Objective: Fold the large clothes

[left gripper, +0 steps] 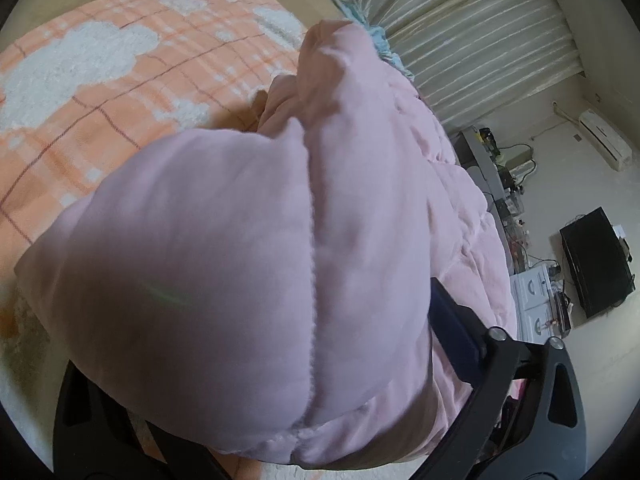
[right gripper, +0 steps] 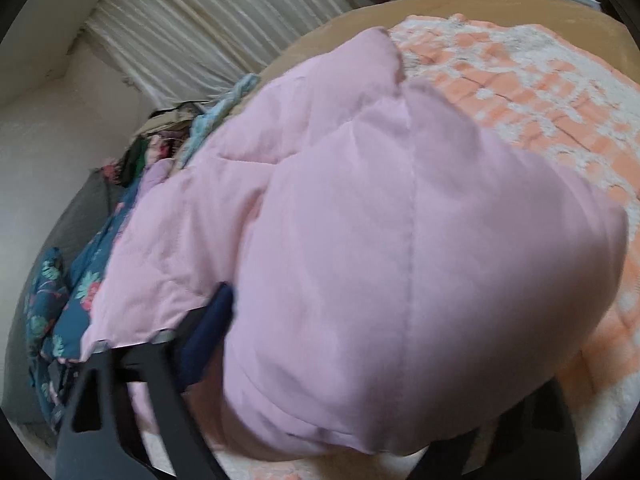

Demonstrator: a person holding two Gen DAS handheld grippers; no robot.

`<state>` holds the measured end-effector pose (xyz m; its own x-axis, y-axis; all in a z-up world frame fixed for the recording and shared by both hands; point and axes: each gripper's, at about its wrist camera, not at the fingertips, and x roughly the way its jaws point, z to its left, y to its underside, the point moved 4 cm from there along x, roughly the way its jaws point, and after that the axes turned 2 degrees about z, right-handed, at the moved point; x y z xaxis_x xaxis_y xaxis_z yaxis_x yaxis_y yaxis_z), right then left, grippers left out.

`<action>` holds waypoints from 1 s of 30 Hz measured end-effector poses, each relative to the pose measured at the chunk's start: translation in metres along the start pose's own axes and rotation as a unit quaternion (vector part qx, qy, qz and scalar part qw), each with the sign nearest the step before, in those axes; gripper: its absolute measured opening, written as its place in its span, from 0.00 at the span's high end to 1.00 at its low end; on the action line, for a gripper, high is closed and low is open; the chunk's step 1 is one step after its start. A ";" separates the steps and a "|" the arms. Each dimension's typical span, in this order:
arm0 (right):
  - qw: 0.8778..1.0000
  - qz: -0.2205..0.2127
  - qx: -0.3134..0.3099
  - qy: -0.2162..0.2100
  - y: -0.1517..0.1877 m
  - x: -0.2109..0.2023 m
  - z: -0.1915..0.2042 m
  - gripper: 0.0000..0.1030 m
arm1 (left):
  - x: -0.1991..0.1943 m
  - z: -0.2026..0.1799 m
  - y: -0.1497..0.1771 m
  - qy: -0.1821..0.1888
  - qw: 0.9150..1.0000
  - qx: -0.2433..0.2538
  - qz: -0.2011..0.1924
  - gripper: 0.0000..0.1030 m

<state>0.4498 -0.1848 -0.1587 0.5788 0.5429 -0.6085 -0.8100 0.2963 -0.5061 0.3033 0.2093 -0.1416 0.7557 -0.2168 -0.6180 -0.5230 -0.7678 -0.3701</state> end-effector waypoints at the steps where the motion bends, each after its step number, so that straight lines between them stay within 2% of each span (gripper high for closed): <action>1: 1.000 -0.006 -0.015 -0.001 -0.001 -0.002 0.006 0.41 | -0.001 -0.001 0.000 -0.001 1.000 0.006 -0.002 0.21; 3: 0.999 -0.017 -0.045 0.000 -0.001 -0.009 0.018 0.53 | -0.003 -0.009 0.000 -0.011 0.999 0.030 -0.013 0.36; 4: 0.998 -0.022 -0.059 0.003 -0.002 -0.011 0.024 0.58 | -0.006 -0.013 0.000 -0.015 0.999 0.039 -0.018 0.41; 6: 0.996 -0.032 -0.087 0.009 -0.003 -0.017 0.034 0.62 | -0.011 -0.021 -0.001 -0.025 0.997 0.062 -0.027 0.54; 8: 0.993 -0.037 -0.107 0.015 -0.004 -0.021 0.040 0.64 | -0.015 -0.027 -0.002 -0.030 0.996 0.078 -0.033 0.59; 13: 0.988 -0.052 -0.145 0.024 -0.004 -0.031 0.053 0.68 | -0.025 -0.045 -0.001 -0.048 0.992 0.111 -0.045 0.66; 19: 0.978 -0.074 -0.193 0.028 -0.006 -0.052 0.074 0.71 | -0.042 -0.056 -0.004 -0.048 0.989 0.129 -0.054 0.69; 23: 0.971 -0.093 -0.218 0.023 0.002 -0.076 0.091 0.71 | -0.060 -0.067 0.001 -0.047 0.986 0.149 -0.060 0.70; 30: 0.965 -0.093 -0.245 0.032 0.026 -0.113 0.097 0.72 | -0.094 -0.075 0.015 -0.051 0.981 0.175 -0.063 0.70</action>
<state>0.3542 -0.1617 -0.0440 0.7274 0.4613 -0.5079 -0.5590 -0.0309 -0.8286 0.2537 0.1733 -0.0370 0.7892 -0.0573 -0.6115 -0.5444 -0.5260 -0.6534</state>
